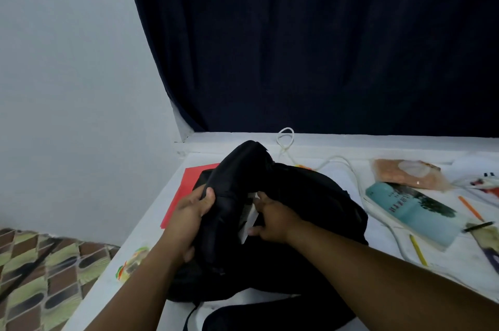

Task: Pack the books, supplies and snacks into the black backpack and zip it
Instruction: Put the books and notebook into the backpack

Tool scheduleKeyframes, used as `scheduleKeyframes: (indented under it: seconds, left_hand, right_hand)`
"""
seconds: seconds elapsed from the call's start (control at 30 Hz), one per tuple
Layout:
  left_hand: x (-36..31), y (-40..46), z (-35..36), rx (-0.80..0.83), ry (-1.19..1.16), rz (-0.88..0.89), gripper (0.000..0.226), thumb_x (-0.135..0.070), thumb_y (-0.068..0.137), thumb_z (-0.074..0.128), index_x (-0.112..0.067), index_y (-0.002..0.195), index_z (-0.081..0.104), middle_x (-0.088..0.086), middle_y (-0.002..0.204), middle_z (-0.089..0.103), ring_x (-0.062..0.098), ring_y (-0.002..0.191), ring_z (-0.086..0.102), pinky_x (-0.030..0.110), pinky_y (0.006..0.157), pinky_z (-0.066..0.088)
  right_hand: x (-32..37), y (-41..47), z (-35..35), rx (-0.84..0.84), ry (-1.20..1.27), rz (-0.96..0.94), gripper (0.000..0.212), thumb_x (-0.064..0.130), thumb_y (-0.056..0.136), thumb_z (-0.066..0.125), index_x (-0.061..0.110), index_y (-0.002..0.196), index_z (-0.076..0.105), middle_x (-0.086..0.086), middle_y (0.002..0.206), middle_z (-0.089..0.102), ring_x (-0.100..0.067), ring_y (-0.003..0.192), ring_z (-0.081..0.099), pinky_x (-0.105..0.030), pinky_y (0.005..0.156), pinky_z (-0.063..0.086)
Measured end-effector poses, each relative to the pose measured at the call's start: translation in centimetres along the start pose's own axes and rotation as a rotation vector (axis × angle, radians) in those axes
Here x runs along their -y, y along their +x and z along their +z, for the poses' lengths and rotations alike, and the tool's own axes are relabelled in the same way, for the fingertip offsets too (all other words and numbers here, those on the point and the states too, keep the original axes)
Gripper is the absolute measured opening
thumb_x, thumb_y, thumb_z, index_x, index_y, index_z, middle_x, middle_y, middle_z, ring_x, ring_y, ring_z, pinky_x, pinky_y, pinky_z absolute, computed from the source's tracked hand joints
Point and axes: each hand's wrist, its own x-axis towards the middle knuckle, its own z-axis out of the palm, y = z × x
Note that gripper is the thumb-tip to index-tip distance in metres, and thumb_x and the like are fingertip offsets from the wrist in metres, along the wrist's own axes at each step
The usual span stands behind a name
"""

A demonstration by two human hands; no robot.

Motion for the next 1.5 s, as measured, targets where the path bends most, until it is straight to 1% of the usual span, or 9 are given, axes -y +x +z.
scheduleKeyframes:
  seconds: [0.07,0.2,0.4,0.5,0.57,0.77,0.97,1.1,1.5]
  left_hand:
    - [0.2,0.2,0.0,-0.002,0.056,-0.007,0.028,-0.022,0.106,0.046,-0.017,0.110,0.073,0.015,0.105,0.076,0.033,0.101,0.072,0.043,0.088,0.058]
    - [0.9,0.7,0.9,0.023,0.177,-0.014,0.023,-0.026,0.103,0.052,-0.021,0.107,0.075,0.011,0.103,0.077,0.032,0.099,0.073,0.050,0.094,0.055]
    - [3.9,2.1,5.4,0.012,0.380,0.054,0.007,-0.027,0.089,0.073,-0.023,0.094,0.071,0.001,0.091,0.075,0.026,0.091,0.071,0.043,0.085,0.055]
    - [6.0,2.6,8.7,0.021,0.696,0.152,0.017,-0.035,0.085,0.076,-0.030,0.098,0.065,-0.006,0.113,0.055,0.015,0.110,0.051,0.031,0.094,0.041]
    - [7.2,2.7,11.3,0.020,0.768,0.224,0.018,-0.034,0.085,0.076,-0.027,0.095,0.063,-0.004,0.123,0.039,0.012,0.114,0.043,0.026,0.097,0.032]
    - [12.8,2.4,19.9,-0.034,1.061,0.223,0.028,-0.051,0.085,0.070,-0.039,0.106,0.056,-0.008,0.141,0.036,0.019,0.123,0.049,0.050,0.105,0.033]
    - [19.6,1.0,24.6,-0.067,1.272,0.256,0.046,-0.045,0.080,0.070,-0.029,0.120,0.051,0.001,0.139,0.049,0.028,0.127,0.044,0.052,0.099,0.029]
    - [21.2,0.6,25.0,-0.129,1.371,0.280,0.048,-0.053,0.075,0.048,-0.026,0.114,0.055,0.007,0.138,0.051,0.031,0.126,0.046,0.053,0.095,0.032]
    - [21.6,0.5,24.7,-0.232,1.319,0.323,0.051,-0.058,0.076,0.045,-0.028,0.117,0.054,-0.003,0.141,0.052,0.023,0.131,0.047,0.048,0.101,0.028]
  right_hand:
    - [-0.3,-0.3,0.3,-0.118,0.085,0.053,0.085,0.045,0.083,0.073,0.012,0.151,0.034,-0.005,0.163,0.022,-0.027,0.145,0.032,-0.036,0.116,0.033]
    - [-1.4,-2.6,0.4,-0.307,0.193,0.059,0.038,0.038,0.084,0.071,0.016,0.115,0.068,-0.001,0.118,0.067,-0.021,0.112,0.062,-0.028,0.092,0.049]
    - [-6.8,-8.7,-2.6,-0.555,0.343,0.154,0.020,0.023,0.085,0.070,0.019,0.104,0.075,0.005,0.104,0.071,-0.004,0.093,0.063,-0.014,0.085,0.046]
    - [-10.2,-12.1,-3.5,-0.711,0.408,0.191,0.014,0.010,0.081,0.072,0.015,0.094,0.077,0.005,0.089,0.071,0.006,0.074,0.060,-0.002,0.071,0.042]
    - [-12.5,-14.1,-4.1,-0.750,0.406,0.239,0.015,0.006,0.081,0.071,0.013,0.092,0.076,0.004,0.089,0.072,-0.001,0.077,0.062,-0.002,0.070,0.041]
    - [-20.6,-19.2,-4.6,-0.678,0.430,0.439,0.020,0.015,0.085,0.070,0.020,0.104,0.070,0.011,0.098,0.066,-0.007,0.087,0.062,-0.001,0.069,0.038]
    - [-28.2,-21.3,-4.9,-0.559,0.379,0.535,0.039,0.020,0.087,0.068,0.018,0.125,0.059,0.002,0.121,0.060,-0.013,0.110,0.056,-0.022,0.090,0.043]
    - [-31.8,-21.4,-5.7,-0.477,0.315,0.558,0.053,0.026,0.088,0.068,0.017,0.137,0.050,-0.005,0.134,0.054,-0.022,0.125,0.049,-0.033,0.101,0.043]
    - [-38.2,-18.2,-6.7,-0.213,0.066,0.695,0.095,0.058,0.086,0.060,0.012,0.154,0.012,-0.014,0.154,0.030,-0.036,0.143,0.024,-0.048,0.113,0.028]
